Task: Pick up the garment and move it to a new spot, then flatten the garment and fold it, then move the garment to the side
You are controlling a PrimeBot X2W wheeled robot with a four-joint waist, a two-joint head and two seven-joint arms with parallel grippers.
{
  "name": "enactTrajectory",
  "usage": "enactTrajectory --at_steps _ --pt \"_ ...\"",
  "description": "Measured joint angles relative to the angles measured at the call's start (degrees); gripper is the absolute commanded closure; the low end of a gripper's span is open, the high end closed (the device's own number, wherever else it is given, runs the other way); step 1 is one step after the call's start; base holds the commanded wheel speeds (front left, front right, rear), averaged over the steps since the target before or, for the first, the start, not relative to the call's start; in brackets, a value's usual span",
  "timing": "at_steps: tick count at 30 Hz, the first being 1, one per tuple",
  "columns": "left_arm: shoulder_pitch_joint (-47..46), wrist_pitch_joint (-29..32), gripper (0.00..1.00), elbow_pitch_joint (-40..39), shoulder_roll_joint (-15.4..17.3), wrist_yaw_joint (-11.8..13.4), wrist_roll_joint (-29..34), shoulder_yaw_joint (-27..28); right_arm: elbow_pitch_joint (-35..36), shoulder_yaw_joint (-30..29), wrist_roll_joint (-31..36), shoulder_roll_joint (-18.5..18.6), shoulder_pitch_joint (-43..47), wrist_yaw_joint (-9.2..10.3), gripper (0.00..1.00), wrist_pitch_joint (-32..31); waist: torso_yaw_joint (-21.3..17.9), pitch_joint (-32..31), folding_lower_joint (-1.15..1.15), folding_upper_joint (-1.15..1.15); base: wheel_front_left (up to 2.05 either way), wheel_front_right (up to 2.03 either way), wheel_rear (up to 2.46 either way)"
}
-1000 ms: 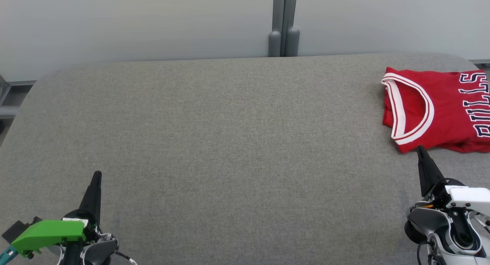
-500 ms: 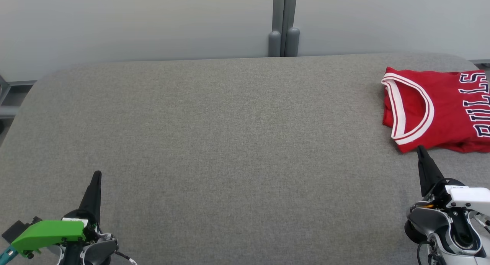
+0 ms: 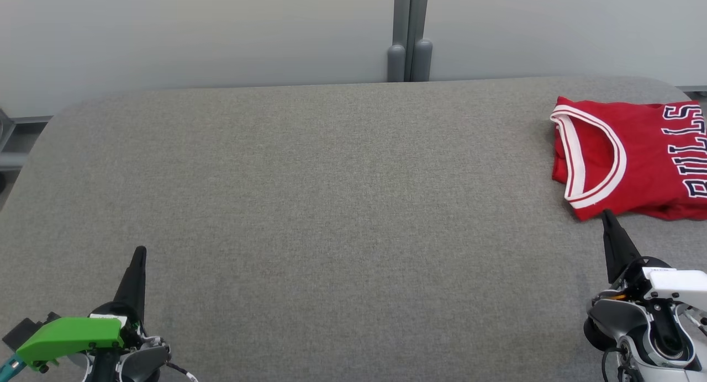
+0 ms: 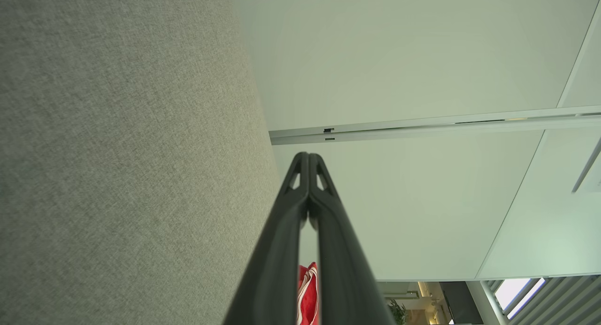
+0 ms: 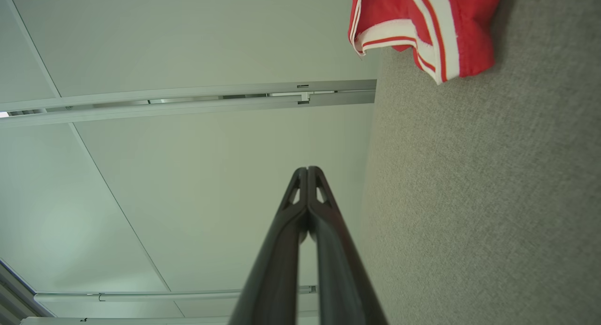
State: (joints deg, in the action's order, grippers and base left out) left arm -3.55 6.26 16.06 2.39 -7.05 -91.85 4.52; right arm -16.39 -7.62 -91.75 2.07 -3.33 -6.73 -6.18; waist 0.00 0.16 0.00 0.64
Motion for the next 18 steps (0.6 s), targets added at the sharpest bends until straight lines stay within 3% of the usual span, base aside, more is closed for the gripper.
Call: enactTrajectory --at_steps 18 --pt "0.0 0.0 1.0 0.0 0.0 0.0 0.0 0.0 0.1 0.0 0.0 0.0 0.0 0.0 1.0 0.0 0.0 0.0 0.0 0.0 0.0 0.0 0.0"
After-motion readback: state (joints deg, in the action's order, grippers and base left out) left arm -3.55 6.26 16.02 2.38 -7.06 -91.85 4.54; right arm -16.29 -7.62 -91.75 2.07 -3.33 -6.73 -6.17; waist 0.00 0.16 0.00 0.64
